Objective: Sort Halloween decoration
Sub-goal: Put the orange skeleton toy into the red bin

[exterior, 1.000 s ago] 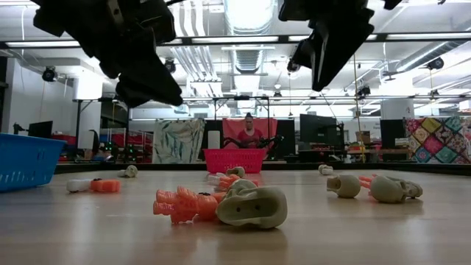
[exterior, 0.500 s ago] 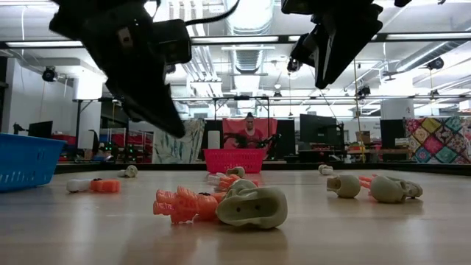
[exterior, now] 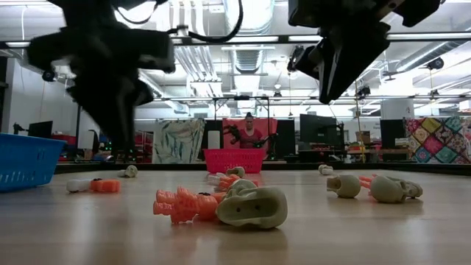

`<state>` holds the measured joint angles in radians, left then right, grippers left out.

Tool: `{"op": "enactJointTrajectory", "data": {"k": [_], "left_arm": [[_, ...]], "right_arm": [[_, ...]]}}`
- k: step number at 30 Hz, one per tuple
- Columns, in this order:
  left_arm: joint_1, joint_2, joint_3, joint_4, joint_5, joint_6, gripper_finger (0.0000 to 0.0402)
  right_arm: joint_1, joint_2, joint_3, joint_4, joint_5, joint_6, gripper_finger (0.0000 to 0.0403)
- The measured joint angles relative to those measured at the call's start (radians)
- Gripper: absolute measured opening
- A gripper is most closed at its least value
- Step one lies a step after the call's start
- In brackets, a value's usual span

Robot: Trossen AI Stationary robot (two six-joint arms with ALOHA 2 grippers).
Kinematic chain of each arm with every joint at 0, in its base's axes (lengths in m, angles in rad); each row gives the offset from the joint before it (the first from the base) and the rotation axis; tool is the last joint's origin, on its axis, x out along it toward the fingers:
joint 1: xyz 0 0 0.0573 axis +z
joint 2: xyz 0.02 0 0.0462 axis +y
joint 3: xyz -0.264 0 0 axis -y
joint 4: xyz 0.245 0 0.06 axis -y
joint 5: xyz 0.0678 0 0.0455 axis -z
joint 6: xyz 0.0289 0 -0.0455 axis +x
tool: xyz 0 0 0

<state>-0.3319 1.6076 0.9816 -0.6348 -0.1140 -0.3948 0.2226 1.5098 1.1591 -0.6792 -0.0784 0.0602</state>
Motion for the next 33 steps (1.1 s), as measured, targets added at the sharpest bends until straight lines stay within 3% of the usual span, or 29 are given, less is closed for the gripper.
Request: {"op": "enactJointTrajectory", "data": {"k": [18, 33], "left_arm": [[-0.087, 0.063, 0.0, 0.044, -0.009, 0.038, 0.008], [-0.089, 0.113, -0.001, 0.021, -0.035, 0.038, 0.0204]], "right_arm": [[0.0, -0.079, -0.124, 0.145, 0.0, 0.099, 0.0091], [0.0, -0.076, -0.13, 0.147, 0.0, 0.124, 0.0087]]}}
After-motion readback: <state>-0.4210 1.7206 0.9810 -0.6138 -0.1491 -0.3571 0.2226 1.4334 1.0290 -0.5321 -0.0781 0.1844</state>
